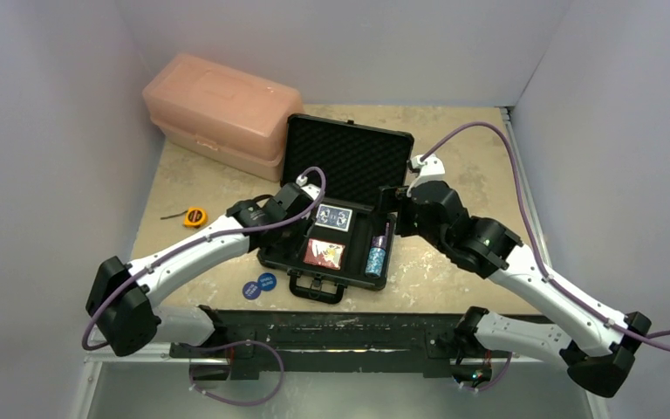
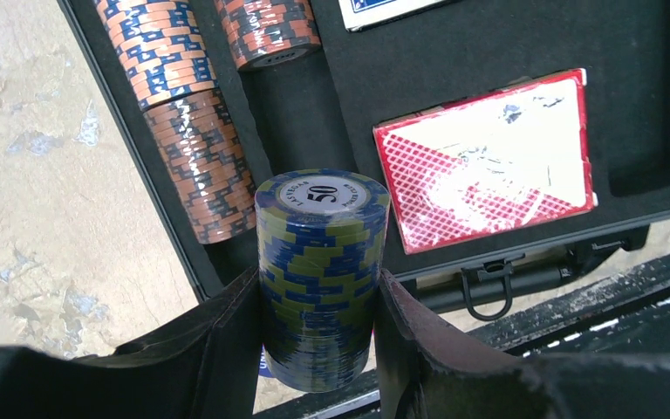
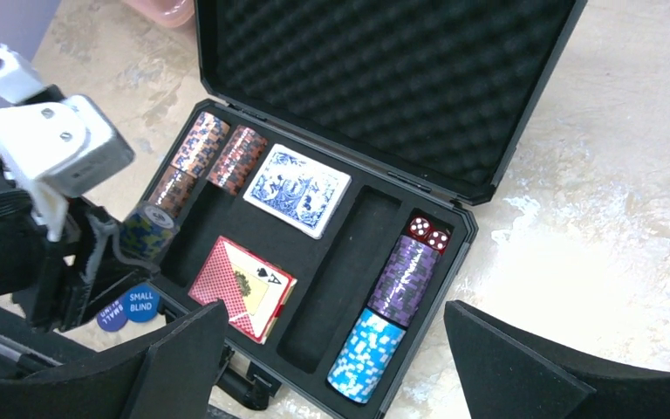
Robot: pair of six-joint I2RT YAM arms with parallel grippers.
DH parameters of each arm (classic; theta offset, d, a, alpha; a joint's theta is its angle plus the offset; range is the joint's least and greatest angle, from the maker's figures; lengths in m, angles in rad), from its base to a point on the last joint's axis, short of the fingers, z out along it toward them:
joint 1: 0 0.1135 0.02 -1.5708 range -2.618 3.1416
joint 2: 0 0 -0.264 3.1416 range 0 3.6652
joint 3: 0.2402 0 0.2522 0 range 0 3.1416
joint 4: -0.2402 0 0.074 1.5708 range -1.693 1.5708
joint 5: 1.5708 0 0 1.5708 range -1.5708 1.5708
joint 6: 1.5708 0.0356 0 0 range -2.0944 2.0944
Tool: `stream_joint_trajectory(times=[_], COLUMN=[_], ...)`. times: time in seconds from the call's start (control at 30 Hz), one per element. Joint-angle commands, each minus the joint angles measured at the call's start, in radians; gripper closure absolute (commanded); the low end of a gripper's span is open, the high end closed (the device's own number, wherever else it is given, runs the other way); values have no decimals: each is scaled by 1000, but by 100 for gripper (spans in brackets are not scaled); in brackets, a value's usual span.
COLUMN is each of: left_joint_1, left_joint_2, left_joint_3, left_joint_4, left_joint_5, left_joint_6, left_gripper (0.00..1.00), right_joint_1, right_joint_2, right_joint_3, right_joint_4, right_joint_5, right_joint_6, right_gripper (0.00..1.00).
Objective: Pack up texas hold em set
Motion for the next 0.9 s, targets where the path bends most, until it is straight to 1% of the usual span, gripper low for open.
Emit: stream_joint_trajectory(times=[0.0, 0.47, 0.87], left_joint_1=[8, 40, 55], left_joint_2=[40, 169, 245], left_joint_3=[76, 101, 122], left_joint_4=[62, 62, 76], left_joint_5=[-49, -70, -66], left_joint_6=[-37, -68, -83], left_gripper=[100, 100, 100], right_joint_1=[-4, -14, -18], right_joint_2=[-43, -63, -77], right_joint_3=[-14, -31, -29], right_joint_4=[9, 29, 1], right_joint_5=[62, 63, 61], right_joint_6=[12, 11, 3], right_gripper=[1, 1, 1])
